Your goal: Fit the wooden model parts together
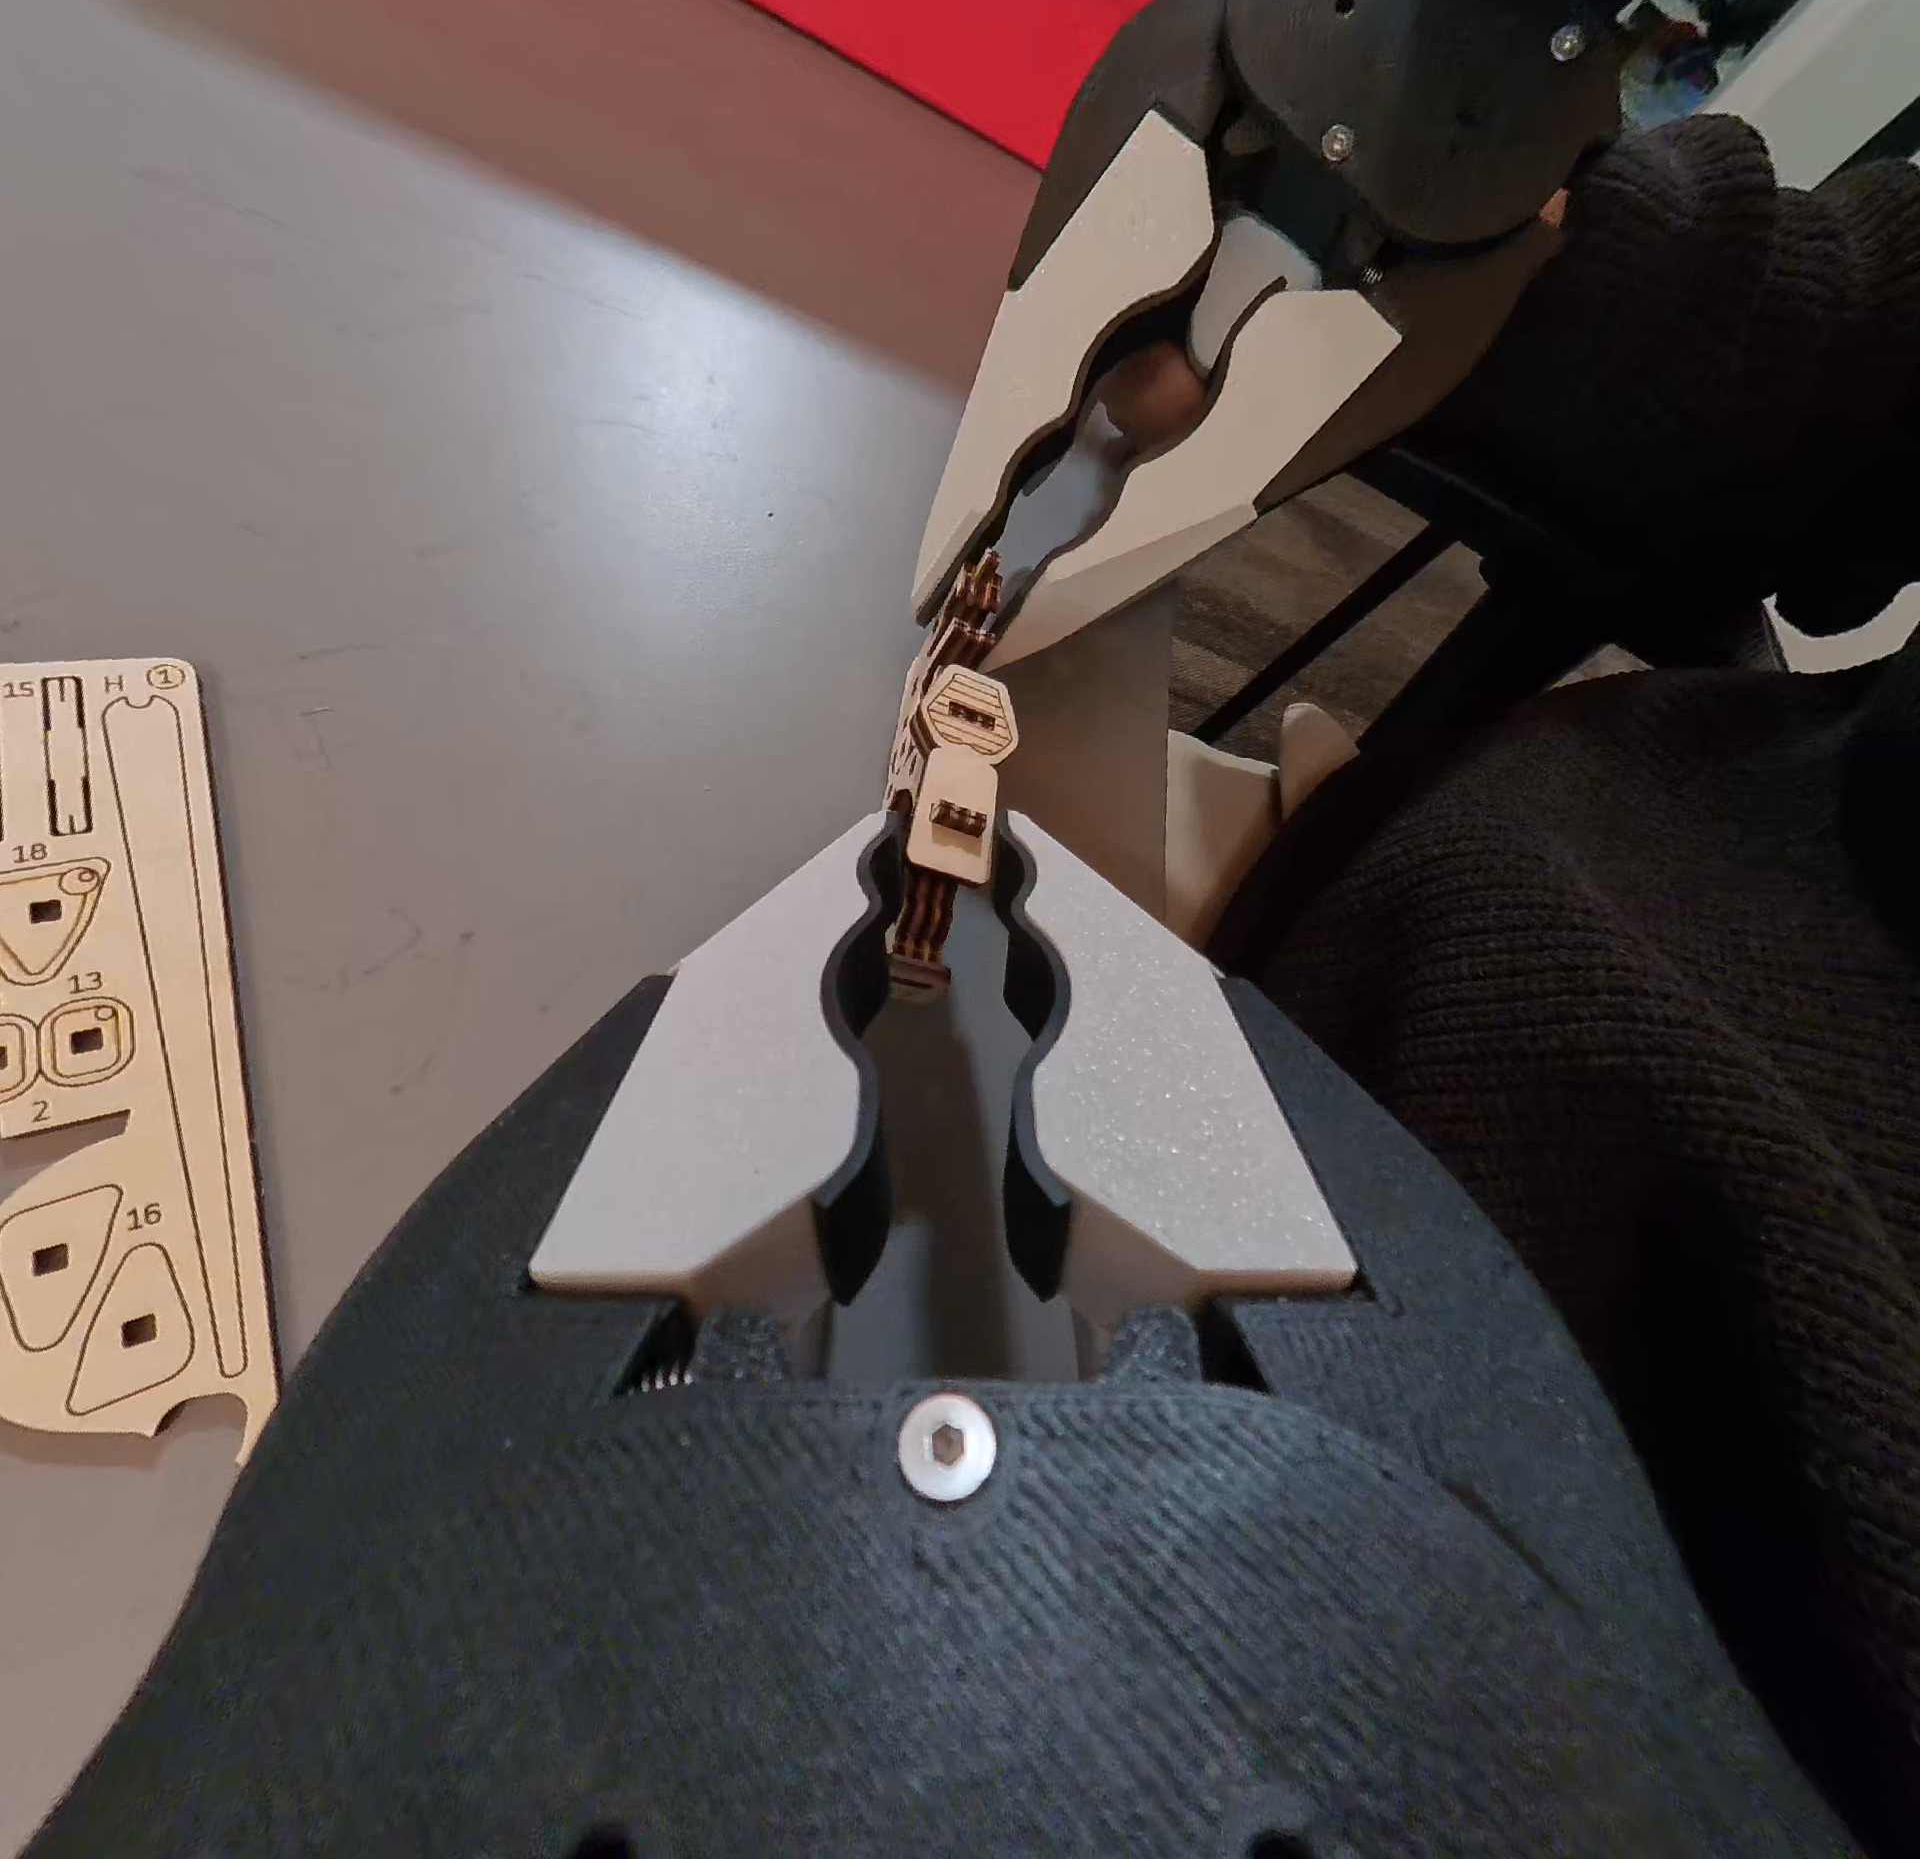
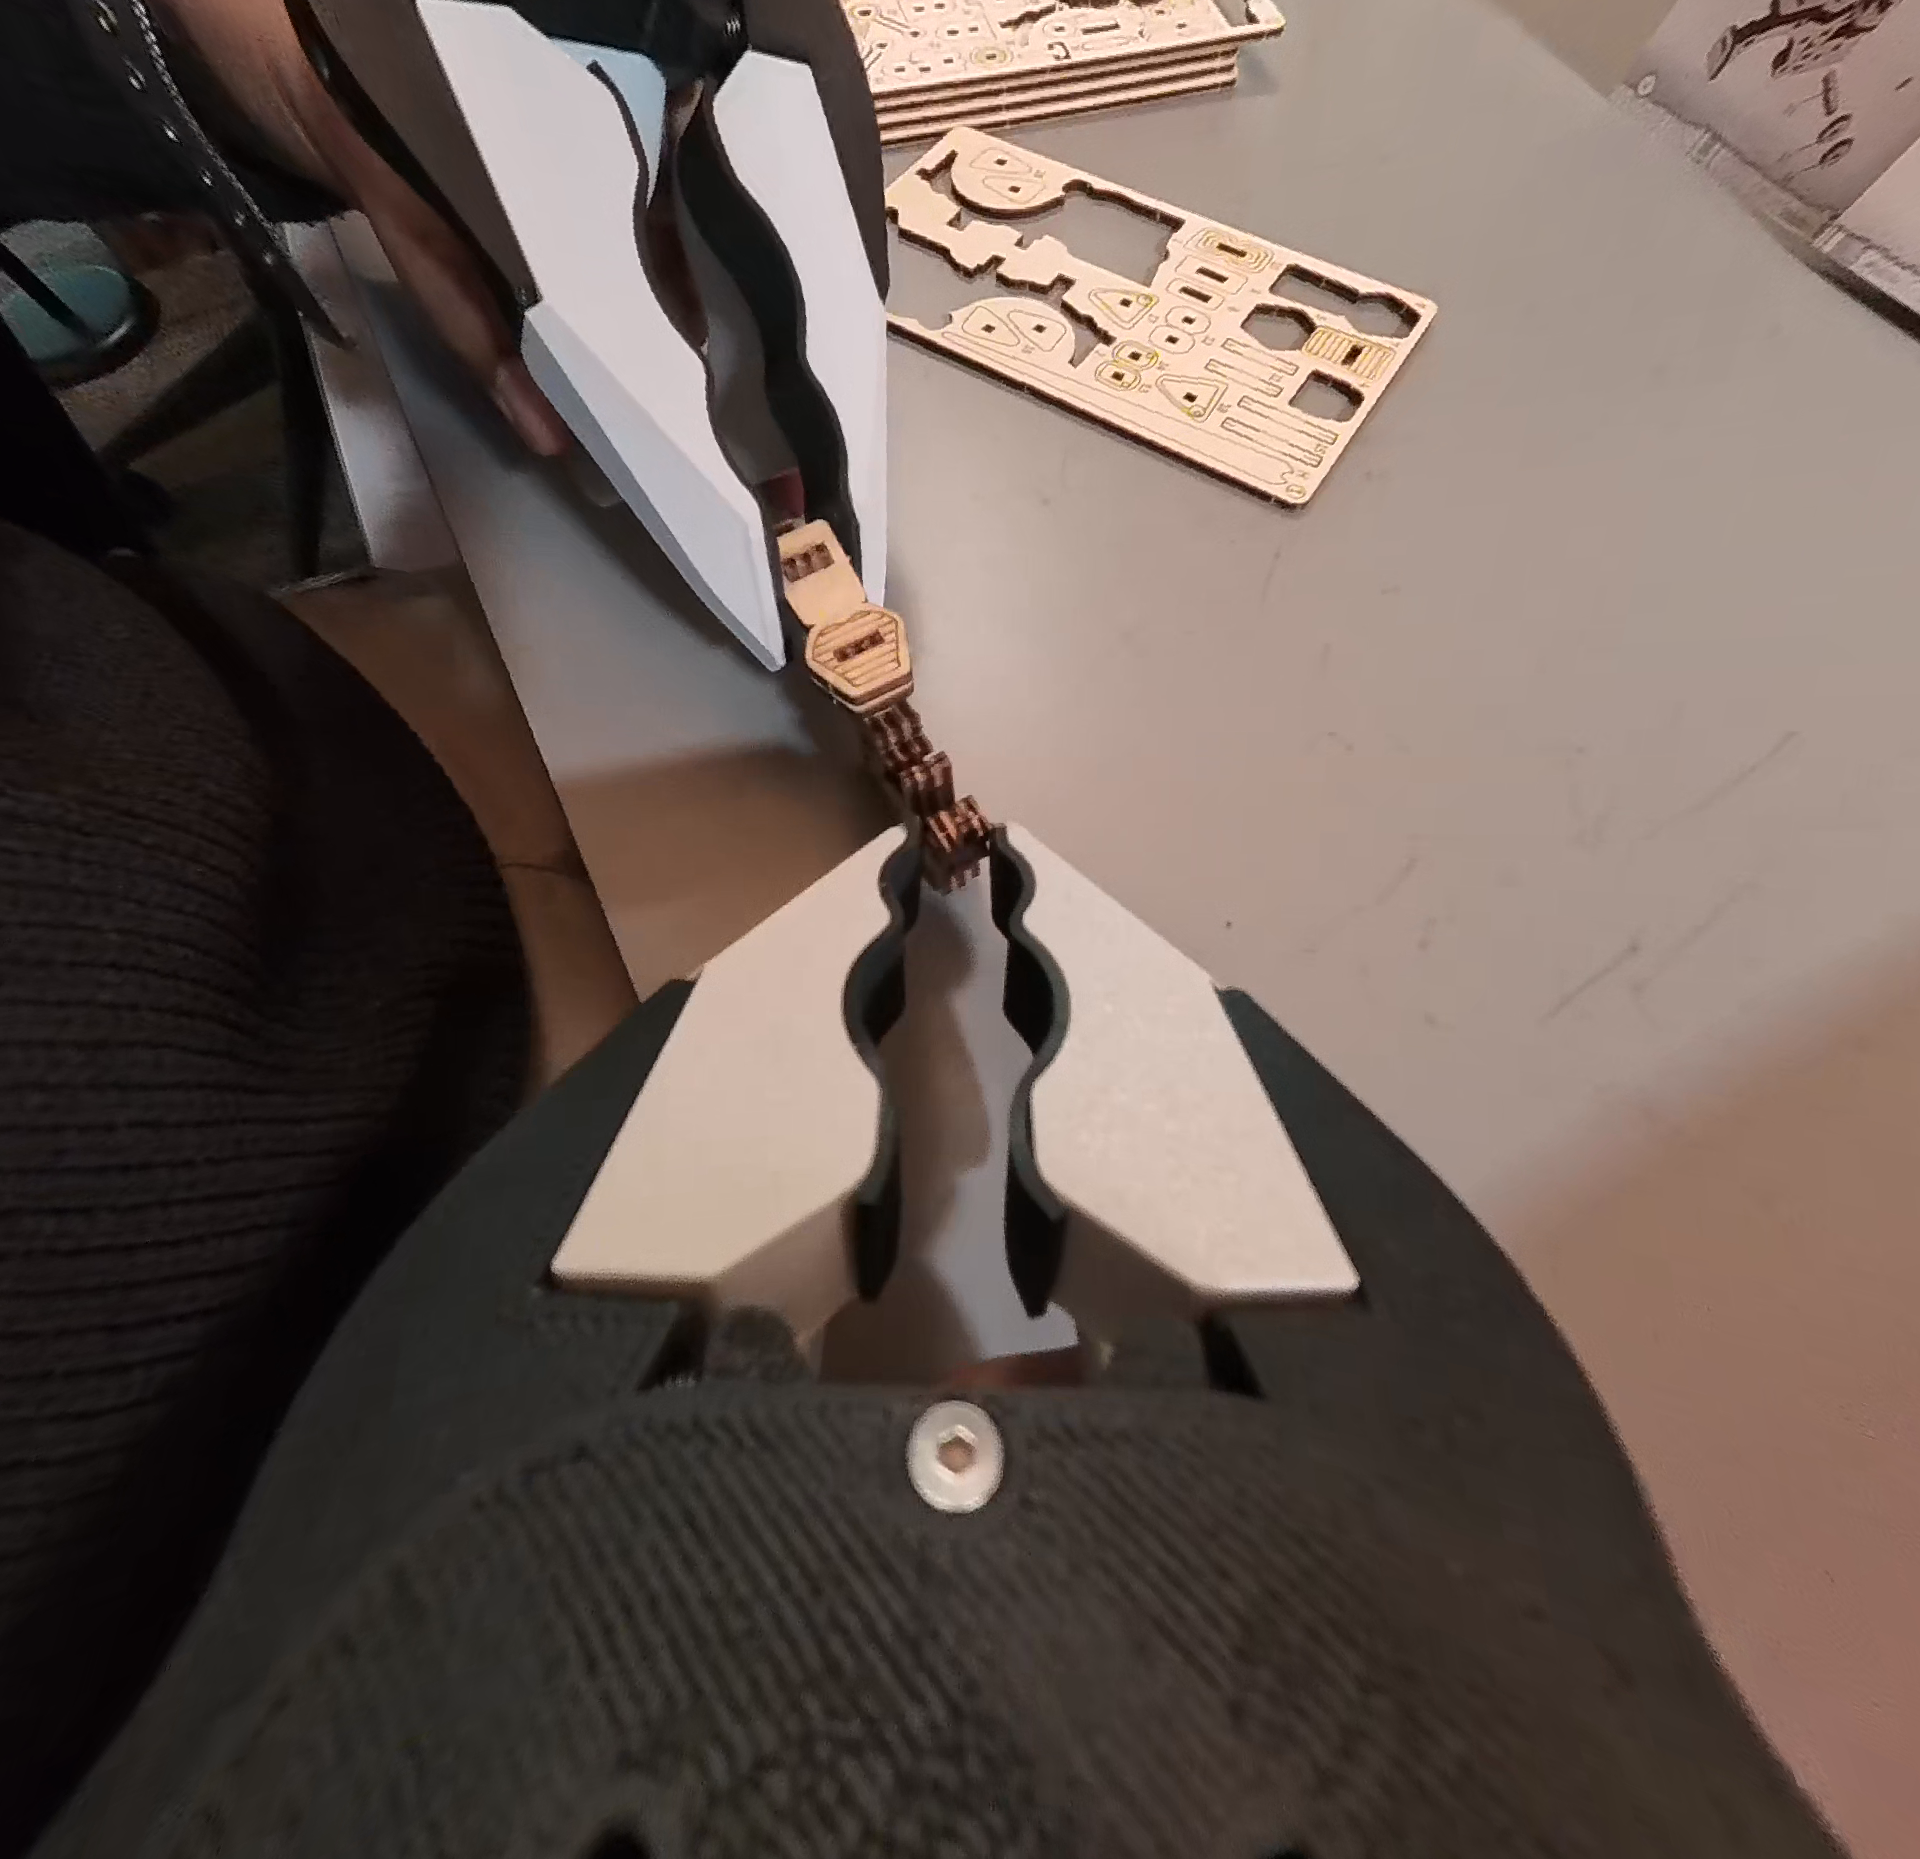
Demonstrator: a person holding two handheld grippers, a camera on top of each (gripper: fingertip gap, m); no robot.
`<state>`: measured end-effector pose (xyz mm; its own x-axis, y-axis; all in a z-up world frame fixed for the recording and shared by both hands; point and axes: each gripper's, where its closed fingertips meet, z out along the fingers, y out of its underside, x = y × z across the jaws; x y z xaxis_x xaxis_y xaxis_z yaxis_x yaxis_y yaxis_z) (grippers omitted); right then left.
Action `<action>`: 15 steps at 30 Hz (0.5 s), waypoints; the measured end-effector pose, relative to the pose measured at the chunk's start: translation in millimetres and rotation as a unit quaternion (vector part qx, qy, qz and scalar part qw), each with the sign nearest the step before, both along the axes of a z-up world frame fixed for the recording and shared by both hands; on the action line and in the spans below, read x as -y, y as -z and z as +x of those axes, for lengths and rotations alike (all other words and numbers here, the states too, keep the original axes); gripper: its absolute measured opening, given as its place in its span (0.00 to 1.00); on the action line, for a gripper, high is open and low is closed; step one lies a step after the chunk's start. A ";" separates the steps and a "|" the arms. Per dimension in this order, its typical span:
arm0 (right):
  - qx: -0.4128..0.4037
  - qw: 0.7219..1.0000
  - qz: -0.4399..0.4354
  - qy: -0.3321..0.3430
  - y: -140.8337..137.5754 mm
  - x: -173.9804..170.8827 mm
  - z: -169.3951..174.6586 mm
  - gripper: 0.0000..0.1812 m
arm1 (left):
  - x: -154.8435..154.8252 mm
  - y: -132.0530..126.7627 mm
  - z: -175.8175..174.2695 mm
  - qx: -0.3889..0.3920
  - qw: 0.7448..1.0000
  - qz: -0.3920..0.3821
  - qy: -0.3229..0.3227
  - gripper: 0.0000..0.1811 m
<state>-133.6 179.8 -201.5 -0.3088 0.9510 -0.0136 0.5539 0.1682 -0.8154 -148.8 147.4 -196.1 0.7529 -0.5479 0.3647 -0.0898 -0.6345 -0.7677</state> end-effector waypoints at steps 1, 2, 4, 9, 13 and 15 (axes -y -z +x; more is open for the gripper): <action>0.000 1.000 -0.001 0.000 -0.2 0.1 0.1 0.07 | 0.1 -0.2 0.0 0.002 1.000 0.000 0.001 0.08; 0.000 1.000 -0.004 0.000 -0.6 0.0 0.3 0.07 | 0.1 -0.5 -0.2 0.004 1.000 -0.001 0.000 0.08; -0.002 1.000 -0.011 0.002 -2.2 -0.8 0.3 0.07 | -0.4 -1.6 -1.0 0.011 1.000 -0.001 -0.002 0.08; 0.000 1.000 -0.020 0.007 -1.9 -2.9 0.8 0.10 | -1.3 -3.3 -2.9 0.035 0.999 -0.010 -0.007 0.08; -0.023 0.999 -0.030 0.033 -9.8 -13.1 -2.5 0.17 | -6.5 -23.6 -8.6 0.163 0.986 -0.019 -0.041 0.08; -0.049 0.996 -0.050 0.050 -19.7 -19.5 -4.6 0.17 | -11.6 -44.5 -19.4 0.303 0.950 -0.038 -0.067 0.08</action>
<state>-138.2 199.3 -181.7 -0.2178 0.9724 -0.0838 0.4803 0.0321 -0.8765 -168.2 159.1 -151.5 0.4537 -0.4164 0.7879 0.4392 -0.6649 -0.6042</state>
